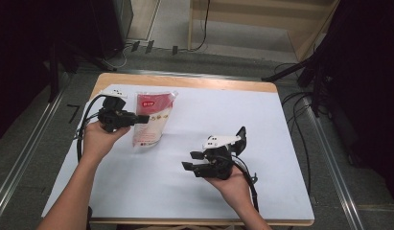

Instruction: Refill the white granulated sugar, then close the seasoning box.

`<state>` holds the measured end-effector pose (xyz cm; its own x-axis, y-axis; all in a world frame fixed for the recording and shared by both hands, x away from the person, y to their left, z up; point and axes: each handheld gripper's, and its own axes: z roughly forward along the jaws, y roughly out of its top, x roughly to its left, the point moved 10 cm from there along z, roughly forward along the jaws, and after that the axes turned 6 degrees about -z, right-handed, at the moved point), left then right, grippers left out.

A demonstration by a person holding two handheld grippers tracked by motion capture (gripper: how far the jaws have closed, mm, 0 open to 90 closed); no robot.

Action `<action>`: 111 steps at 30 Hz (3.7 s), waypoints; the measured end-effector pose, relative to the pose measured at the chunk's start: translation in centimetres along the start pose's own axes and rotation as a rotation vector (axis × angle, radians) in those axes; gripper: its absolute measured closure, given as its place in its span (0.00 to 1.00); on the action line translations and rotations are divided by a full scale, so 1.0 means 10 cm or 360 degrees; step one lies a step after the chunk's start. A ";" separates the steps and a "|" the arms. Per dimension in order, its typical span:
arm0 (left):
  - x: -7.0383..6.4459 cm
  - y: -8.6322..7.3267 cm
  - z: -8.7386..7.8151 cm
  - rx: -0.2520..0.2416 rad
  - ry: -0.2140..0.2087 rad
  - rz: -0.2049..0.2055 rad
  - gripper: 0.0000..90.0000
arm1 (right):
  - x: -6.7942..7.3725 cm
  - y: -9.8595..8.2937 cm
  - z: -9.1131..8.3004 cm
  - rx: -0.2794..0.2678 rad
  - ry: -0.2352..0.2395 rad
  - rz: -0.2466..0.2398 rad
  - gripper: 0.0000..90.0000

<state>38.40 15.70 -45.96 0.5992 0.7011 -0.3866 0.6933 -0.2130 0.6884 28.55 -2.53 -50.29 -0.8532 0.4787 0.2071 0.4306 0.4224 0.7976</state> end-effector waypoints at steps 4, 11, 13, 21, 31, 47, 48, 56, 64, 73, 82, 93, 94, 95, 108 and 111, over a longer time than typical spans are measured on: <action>0.00 -0.08 -0.05 -0.0001 0.0008 0.0009 0.94 | 0.02 0.02 -0.05 0.0000 0.0007 -0.0008 0.56; -0.01 -0.18 -0.11 0.0003 -0.0007 0.0039 0.91 | 0.02 -0.02 -0.07 0.0026 0.0013 0.0006 0.56; -0.02 -0.19 -0.11 -0.0006 -0.0014 0.0032 0.90 | 0.00 -0.03 -0.06 0.0035 0.0012 0.0012 0.56; 0.02 -0.24 -0.19 -0.0042 -0.0028 0.0029 0.83 | -0.02 -0.08 -0.10 0.0055 0.0006 0.0013 0.56; 0.07 -0.28 -0.22 -0.0042 -0.0023 -0.0011 0.68 | -0.09 -0.10 -0.14 0.0064 -0.0010 0.0024 0.57; 0.09 -0.41 -0.45 -0.0066 0.0057 -0.0004 0.54 | -0.17 -0.20 -0.39 0.0091 -0.0040 0.0035 0.57; 0.10 -0.42 -0.46 -0.0062 0.0058 -0.0007 0.54 | -0.18 -0.21 -0.41 0.0095 -0.0040 0.0028 0.57; 0.15 -0.48 -0.52 -0.0022 0.0066 -0.0043 0.54 | -0.23 -0.32 -0.51 0.0115 -0.0049 0.0032 0.58; 0.24 -0.50 -0.61 -0.0029 0.0087 -0.0059 0.53 | -0.28 -0.36 -0.62 0.0098 -0.0063 0.0018 0.59; 0.34 -0.52 -0.68 -0.0052 0.0130 -0.0090 0.52 | -0.36 -0.41 -0.79 0.0079 -0.0084 0.0046 0.67; 0.41 -0.51 -0.70 -0.0077 0.0149 -0.0100 0.50 | -0.41 -0.46 -0.90 0.0101 -0.0105 0.0057 0.81; 0.42 -0.51 -0.74 -0.0088 0.0130 -0.0122 0.49 | -0.55 -0.50 -1.09 0.0110 -0.0119 0.0091 1.00; 0.42 -0.51 -0.75 -0.0092 0.0137 -0.0124 0.49 | -0.56 -0.50 -1.11 0.0108 -0.0121 0.0096 1.00; 0.43 -0.51 -0.77 -0.0099 0.0142 -0.0126 0.49 | -0.57 -0.51 -1.12 0.0107 -0.0129 0.0098 1.00; 0.58 -0.51 -0.68 -0.0142 0.0262 -0.0151 0.50 | -0.90 -0.57 -1.26 0.0062 -0.0261 0.0210 1.00; 0.59 -0.53 -0.64 -0.0117 0.0268 -0.0130 0.50 | -0.97 -0.57 -1.23 0.0061 -0.0295 0.0230 1.00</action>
<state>35.75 25.33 -47.95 0.4624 0.8191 -0.3394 0.7023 -0.1048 0.7041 30.72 -19.04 -49.86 -0.7149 0.6678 0.2075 0.5583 0.3665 0.7443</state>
